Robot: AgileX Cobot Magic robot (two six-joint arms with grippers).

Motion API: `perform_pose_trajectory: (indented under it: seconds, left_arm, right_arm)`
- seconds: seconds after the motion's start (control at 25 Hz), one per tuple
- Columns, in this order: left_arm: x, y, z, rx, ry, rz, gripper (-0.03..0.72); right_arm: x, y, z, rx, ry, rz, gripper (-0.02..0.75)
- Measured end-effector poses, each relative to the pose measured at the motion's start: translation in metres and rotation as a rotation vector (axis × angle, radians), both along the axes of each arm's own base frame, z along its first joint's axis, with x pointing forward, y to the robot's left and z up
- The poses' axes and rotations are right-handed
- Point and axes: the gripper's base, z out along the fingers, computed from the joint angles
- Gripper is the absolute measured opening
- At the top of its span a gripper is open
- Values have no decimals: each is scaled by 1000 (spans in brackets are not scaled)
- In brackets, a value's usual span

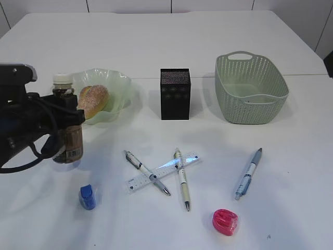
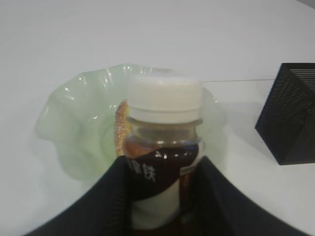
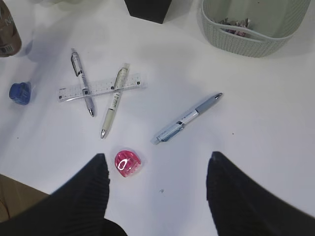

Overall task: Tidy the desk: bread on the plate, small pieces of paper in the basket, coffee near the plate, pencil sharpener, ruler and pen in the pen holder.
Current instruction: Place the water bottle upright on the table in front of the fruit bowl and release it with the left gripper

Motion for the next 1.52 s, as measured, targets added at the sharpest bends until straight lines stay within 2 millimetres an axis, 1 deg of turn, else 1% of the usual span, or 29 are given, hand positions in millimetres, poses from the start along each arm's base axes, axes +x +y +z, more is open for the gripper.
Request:
perform_pose_trajectory:
  seconds: [0.16,0.32,0.68,1.2,1.52]
  left_arm:
    - [3,4,-12,-12,22,64,271]
    - [4,5,-19,-2,25,79,271]
    - [8,7,-9,-7,-103,109,271]
    - [8,7,-10,-6,-108,111,271]
    - [11,8,-34,36,-88,122,271]
  right_arm:
    - [0,-2,0,-20,-3,-4,493]
    - [1,-3,-1,-39,-6,-9,493]
    - [1,-3,-1,-39,-6,-9,493]
    - [1,-3,-1,-39,-6,-9,493]
    - [1,-3,-1,-39,-6,-9,493]
